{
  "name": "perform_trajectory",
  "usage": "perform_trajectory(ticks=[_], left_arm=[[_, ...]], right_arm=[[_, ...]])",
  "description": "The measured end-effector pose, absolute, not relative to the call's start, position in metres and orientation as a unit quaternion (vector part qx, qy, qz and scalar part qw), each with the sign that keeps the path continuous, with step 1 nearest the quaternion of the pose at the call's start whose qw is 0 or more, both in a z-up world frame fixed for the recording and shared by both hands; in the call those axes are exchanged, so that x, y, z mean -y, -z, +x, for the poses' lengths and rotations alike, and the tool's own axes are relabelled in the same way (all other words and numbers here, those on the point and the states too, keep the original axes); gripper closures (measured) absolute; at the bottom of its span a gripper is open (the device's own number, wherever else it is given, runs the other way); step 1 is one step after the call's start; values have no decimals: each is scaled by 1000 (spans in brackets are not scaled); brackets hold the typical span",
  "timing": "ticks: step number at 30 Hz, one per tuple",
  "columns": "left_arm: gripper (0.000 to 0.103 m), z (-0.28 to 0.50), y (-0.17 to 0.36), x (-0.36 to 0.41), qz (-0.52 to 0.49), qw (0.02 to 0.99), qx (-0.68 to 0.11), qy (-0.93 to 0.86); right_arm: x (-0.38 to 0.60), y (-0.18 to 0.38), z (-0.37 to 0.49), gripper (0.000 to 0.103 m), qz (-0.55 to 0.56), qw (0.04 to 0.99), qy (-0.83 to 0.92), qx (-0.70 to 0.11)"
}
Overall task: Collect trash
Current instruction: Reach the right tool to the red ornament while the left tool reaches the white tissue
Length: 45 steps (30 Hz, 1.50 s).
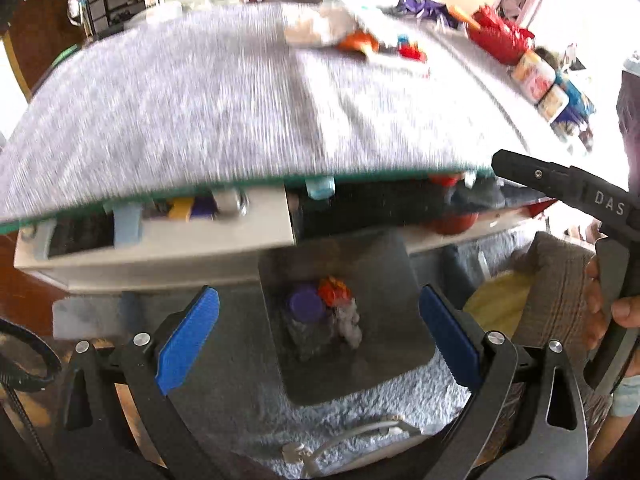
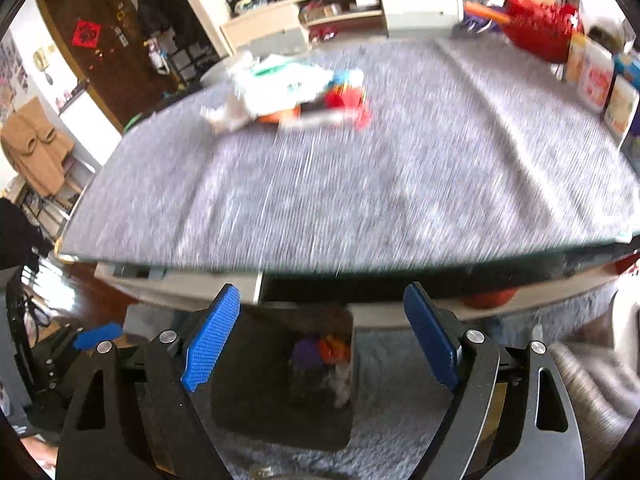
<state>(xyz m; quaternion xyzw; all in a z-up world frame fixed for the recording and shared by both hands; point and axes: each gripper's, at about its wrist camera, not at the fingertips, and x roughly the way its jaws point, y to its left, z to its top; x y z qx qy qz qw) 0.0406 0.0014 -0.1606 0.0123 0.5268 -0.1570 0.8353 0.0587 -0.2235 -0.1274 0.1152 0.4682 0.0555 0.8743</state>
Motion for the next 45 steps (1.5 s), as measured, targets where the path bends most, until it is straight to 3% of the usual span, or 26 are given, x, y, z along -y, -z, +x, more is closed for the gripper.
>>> perform_trajectory(ticks=[14,18,23,29,39,45], left_arm=[[9,132,118,4,11,850,-507,142],[10,156,111,12,20,855,-496,148],[31,187,115,21,24,852,-496,166],[44,219,118,28,26,853,-491,175],[46,251,131,40,25,850,-490,191],[76,258,144,47,21,838,-505,205]], right_arm=[[250,104,141,19,94,887,-43,-449],[250,110,166,35,86,885,-48,-455],[249,119,197,49,91,882,-60,-459],[243,132,220,54,86,877,-67,-468],[239,147,239,54,88,870,-75,-479],[237,150,239,66,84,870,-76,-480]])
